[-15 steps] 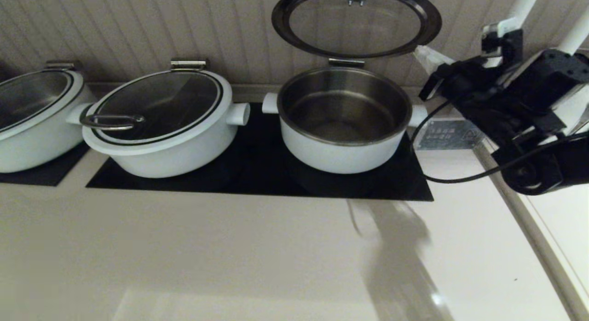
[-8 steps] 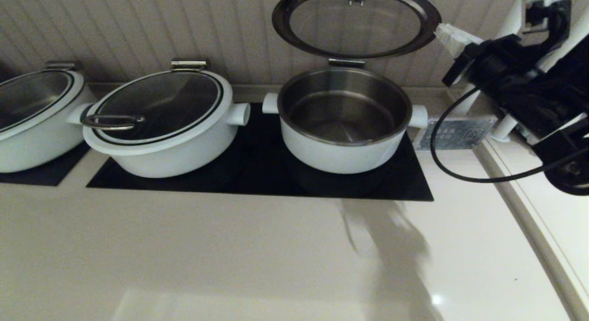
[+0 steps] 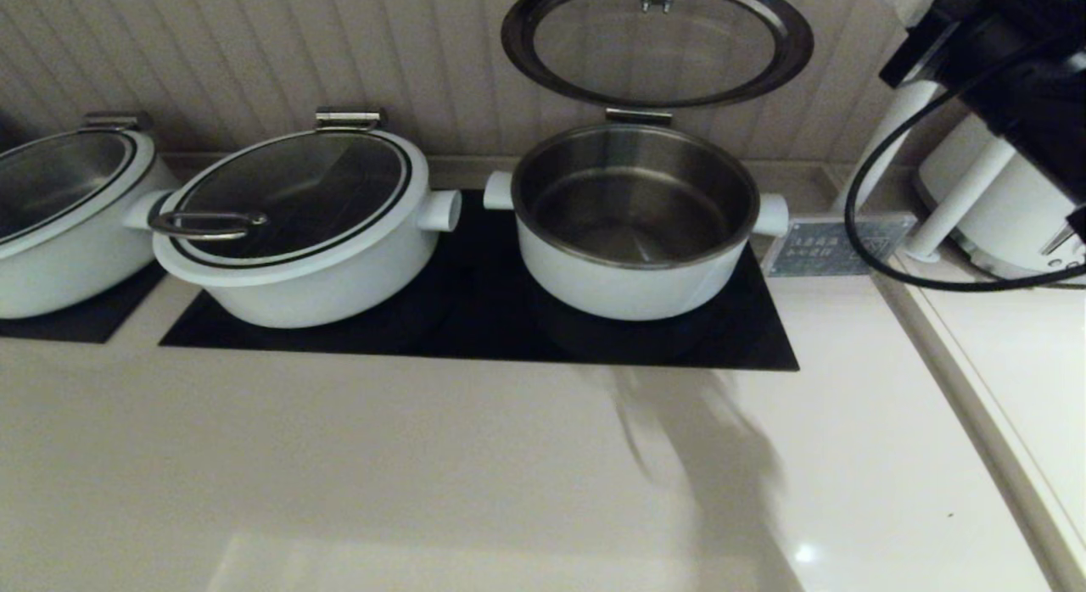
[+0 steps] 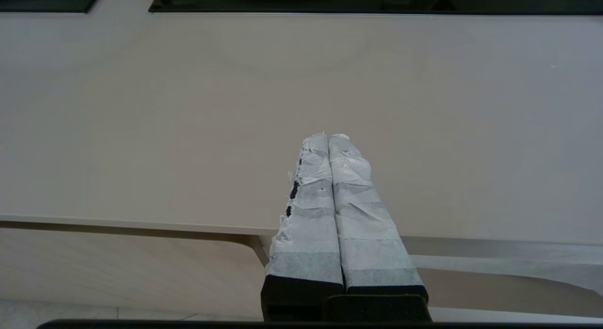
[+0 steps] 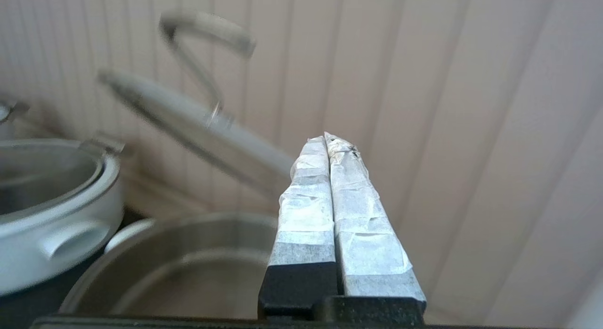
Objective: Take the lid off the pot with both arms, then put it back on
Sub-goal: Close the pot lid
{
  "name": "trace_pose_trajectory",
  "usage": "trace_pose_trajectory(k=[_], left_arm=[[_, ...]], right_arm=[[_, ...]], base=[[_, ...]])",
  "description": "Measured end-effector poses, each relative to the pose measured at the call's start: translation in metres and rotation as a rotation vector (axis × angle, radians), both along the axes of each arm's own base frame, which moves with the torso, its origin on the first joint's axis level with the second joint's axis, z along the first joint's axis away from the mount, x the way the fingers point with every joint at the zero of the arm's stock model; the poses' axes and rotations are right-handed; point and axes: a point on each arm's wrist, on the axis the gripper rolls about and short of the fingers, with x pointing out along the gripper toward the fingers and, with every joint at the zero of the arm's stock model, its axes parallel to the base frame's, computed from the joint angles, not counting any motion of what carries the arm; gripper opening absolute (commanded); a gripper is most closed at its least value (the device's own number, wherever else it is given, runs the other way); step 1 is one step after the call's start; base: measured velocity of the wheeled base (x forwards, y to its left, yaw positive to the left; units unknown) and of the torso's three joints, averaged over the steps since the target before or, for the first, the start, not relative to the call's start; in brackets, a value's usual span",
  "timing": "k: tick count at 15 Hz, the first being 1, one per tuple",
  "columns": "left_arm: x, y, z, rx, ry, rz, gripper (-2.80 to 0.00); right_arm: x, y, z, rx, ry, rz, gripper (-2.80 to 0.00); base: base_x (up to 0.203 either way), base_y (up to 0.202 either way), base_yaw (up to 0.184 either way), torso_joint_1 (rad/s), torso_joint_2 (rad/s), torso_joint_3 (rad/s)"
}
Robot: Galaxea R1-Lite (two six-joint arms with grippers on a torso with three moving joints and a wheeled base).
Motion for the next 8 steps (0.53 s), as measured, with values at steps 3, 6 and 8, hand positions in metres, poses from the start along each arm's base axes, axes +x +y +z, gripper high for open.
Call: trace_pose_trajectory(k=[3, 6, 8], left_arm=[[0.000, 0.000, 0.000, 0.000, 0.000, 0.000, -2.80], [0.000, 0.000, 0.000, 0.000, 0.000, 0.000, -2.80], [0.000, 0.000, 0.000, 0.000, 0.000, 0.000, -2.80]], right_arm=[[0.012, -0.005, 0.020, -0.016, -0.088, 0.011, -2.80], [0.031, -0.009, 0.025, -0.090, -0.138, 0.072, -2.80], [0.043, -0.017, 0.020, -0.178, -0.146, 0.134, -2.80]], base=[[0.000, 0.000, 0.000, 0.000, 0.00, 0.000], [0.000, 0.000, 0.000, 0.000, 0.00, 0.000], [0.000, 0.000, 0.000, 0.000, 0.00, 0.000]])
